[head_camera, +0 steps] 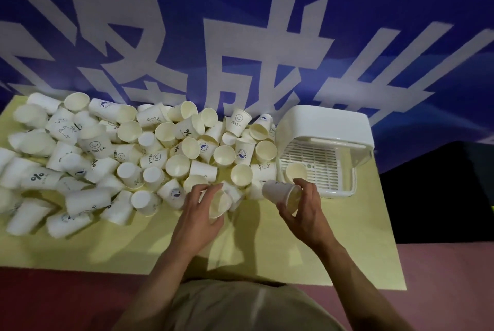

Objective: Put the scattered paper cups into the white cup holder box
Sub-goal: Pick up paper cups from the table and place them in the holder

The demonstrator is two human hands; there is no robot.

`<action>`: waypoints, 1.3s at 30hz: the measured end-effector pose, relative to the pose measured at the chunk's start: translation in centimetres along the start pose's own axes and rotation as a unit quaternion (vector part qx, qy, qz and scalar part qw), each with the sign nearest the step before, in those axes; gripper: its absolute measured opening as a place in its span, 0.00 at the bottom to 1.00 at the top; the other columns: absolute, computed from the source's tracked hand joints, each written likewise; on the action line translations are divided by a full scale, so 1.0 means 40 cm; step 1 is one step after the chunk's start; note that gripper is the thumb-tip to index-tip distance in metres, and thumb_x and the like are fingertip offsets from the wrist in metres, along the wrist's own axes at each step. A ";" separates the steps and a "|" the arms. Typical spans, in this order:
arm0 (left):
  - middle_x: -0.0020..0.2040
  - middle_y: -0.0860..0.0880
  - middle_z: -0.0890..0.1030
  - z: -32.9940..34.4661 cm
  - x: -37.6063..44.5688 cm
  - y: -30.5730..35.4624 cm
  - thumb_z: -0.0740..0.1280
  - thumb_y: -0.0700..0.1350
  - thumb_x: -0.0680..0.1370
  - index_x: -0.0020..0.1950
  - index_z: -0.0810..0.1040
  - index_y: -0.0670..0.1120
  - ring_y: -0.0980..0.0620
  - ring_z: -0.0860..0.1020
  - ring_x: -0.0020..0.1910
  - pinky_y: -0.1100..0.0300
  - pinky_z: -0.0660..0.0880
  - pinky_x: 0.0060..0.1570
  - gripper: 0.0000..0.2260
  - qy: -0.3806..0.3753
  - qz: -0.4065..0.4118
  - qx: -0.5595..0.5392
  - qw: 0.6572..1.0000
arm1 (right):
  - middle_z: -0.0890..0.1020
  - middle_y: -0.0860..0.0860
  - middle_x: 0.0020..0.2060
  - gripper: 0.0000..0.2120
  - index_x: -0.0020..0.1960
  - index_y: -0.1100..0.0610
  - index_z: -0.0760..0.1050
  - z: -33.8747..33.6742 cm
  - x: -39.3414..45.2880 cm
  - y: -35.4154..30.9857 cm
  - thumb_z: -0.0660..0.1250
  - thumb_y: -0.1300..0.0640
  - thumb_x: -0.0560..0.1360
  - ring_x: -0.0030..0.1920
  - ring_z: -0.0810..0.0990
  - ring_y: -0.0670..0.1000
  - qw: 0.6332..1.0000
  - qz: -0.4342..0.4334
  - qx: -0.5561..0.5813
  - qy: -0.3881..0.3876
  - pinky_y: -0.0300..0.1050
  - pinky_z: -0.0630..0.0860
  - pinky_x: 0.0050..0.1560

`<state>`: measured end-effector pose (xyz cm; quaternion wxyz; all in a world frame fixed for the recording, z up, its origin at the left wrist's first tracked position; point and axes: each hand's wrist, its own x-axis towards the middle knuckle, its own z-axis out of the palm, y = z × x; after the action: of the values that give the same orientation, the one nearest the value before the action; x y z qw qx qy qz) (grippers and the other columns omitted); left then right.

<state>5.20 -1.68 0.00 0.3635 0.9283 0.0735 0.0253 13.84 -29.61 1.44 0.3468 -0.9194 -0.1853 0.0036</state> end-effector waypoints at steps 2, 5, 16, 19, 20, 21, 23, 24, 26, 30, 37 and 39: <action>0.66 0.55 0.66 0.038 0.022 0.093 0.76 0.47 0.74 0.75 0.67 0.57 0.53 0.70 0.66 0.58 0.73 0.62 0.32 0.012 -0.003 -0.024 1.000 | 0.72 0.55 0.62 0.33 0.72 0.59 0.64 -0.066 0.003 0.063 0.77 0.52 0.75 0.59 0.74 0.55 1.000 -0.008 0.002 0.002 0.52 0.76 0.60; 0.66 0.57 0.65 0.103 0.047 0.215 0.75 0.48 0.74 0.76 0.66 0.60 0.55 0.69 0.67 0.59 0.73 0.60 0.32 0.019 -0.002 -0.041 0.999 | 0.73 0.53 0.62 0.33 0.72 0.59 0.67 -0.152 0.000 0.163 0.77 0.48 0.74 0.59 0.76 0.54 1.000 -0.011 0.017 0.002 0.55 0.79 0.57; 0.66 0.57 0.67 0.265 0.112 0.450 0.75 0.50 0.75 0.76 0.67 0.58 0.57 0.70 0.67 0.60 0.73 0.62 0.31 0.090 -0.032 -0.042 0.995 | 0.71 0.48 0.64 0.34 0.73 0.49 0.68 -0.258 0.128 0.314 0.76 0.40 0.73 0.61 0.75 0.51 0.996 -0.022 0.067 -0.062 0.45 0.76 0.59; 0.67 0.58 0.67 0.264 0.127 0.475 0.78 0.53 0.73 0.75 0.68 0.57 0.59 0.68 0.69 0.69 0.67 0.63 0.33 0.105 -0.043 -0.043 0.993 | 0.72 0.49 0.64 0.34 0.73 0.46 0.69 -0.224 0.167 0.309 0.78 0.42 0.72 0.61 0.76 0.53 0.995 -0.049 0.013 -0.086 0.52 0.80 0.55; 0.67 0.58 0.67 0.262 0.131 0.482 0.78 0.54 0.72 0.75 0.68 0.57 0.60 0.68 0.69 0.74 0.64 0.63 0.34 0.109 -0.046 -0.048 0.992 | 0.72 0.49 0.64 0.34 0.73 0.46 0.69 -0.212 0.173 0.304 0.77 0.41 0.72 0.61 0.76 0.54 0.994 -0.059 0.007 -0.090 0.54 0.81 0.53; 0.67 0.58 0.67 0.260 0.135 0.487 0.78 0.54 0.72 0.74 0.68 0.57 0.61 0.67 0.69 0.77 0.62 0.63 0.34 0.114 -0.047 -0.051 0.991 | 0.71 0.48 0.64 0.33 0.73 0.46 0.69 -0.202 0.177 0.301 0.76 0.40 0.73 0.62 0.76 0.54 0.994 -0.064 0.007 -0.093 0.54 0.81 0.51; 0.67 0.57 0.68 0.260 0.141 0.496 0.79 0.53 0.71 0.74 0.69 0.55 0.60 0.67 0.70 0.78 0.60 0.63 0.34 0.126 -0.047 -0.050 0.990 | 0.71 0.48 0.65 0.32 0.74 0.46 0.69 -0.185 0.189 0.304 0.73 0.38 0.75 0.63 0.75 0.55 0.992 -0.065 0.006 -0.105 0.55 0.81 0.49; 0.67 0.56 0.68 0.261 0.143 0.499 0.79 0.53 0.71 0.74 0.70 0.54 0.59 0.67 0.70 0.78 0.60 0.64 0.34 0.131 -0.047 -0.047 0.989 | 0.71 0.49 0.66 0.32 0.75 0.47 0.68 -0.177 0.196 0.309 0.72 0.38 0.75 0.63 0.74 0.55 0.991 -0.065 0.002 -0.115 0.56 0.81 0.51; 0.68 0.55 0.68 0.269 0.145 0.507 0.79 0.52 0.71 0.74 0.69 0.54 0.57 0.67 0.71 0.77 0.60 0.65 0.34 0.133 -0.050 -0.043 0.989 | 0.71 0.52 0.66 0.33 0.76 0.50 0.68 -0.159 0.208 0.321 0.69 0.37 0.76 0.63 0.74 0.57 0.989 -0.074 -0.010 -0.130 0.54 0.80 0.54; 0.68 0.55 0.68 0.287 0.155 0.519 0.78 0.51 0.73 0.75 0.69 0.55 0.56 0.68 0.70 0.76 0.62 0.64 0.33 0.123 -0.058 -0.041 0.990 | 0.73 0.56 0.65 0.35 0.76 0.53 0.69 -0.114 0.237 0.349 0.72 0.38 0.75 0.62 0.74 0.60 0.985 -0.087 -0.026 -0.149 0.55 0.77 0.58; 0.67 0.55 0.68 0.297 0.173 0.512 0.79 0.53 0.71 0.75 0.69 0.55 0.57 0.68 0.70 0.76 0.63 0.63 0.34 0.106 -0.075 -0.039 0.991 | 0.68 0.53 0.69 0.37 0.76 0.48 0.69 -0.049 0.271 0.370 0.75 0.38 0.72 0.68 0.70 0.58 0.974 -0.053 -0.087 -0.203 0.58 0.76 0.64; 0.67 0.55 0.68 0.303 0.184 0.503 0.78 0.54 0.72 0.75 0.68 0.56 0.56 0.68 0.70 0.74 0.65 0.64 0.33 0.098 -0.081 -0.034 0.991 | 0.69 0.53 0.67 0.35 0.75 0.47 0.70 -0.038 0.269 0.381 0.74 0.37 0.72 0.66 0.69 0.57 0.977 -0.047 -0.084 -0.192 0.58 0.75 0.63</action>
<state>16.05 -23.24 4.70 0.3869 0.8995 0.1827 0.0889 29.20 -37.42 -5.82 0.2258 -0.9178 -0.2909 0.1484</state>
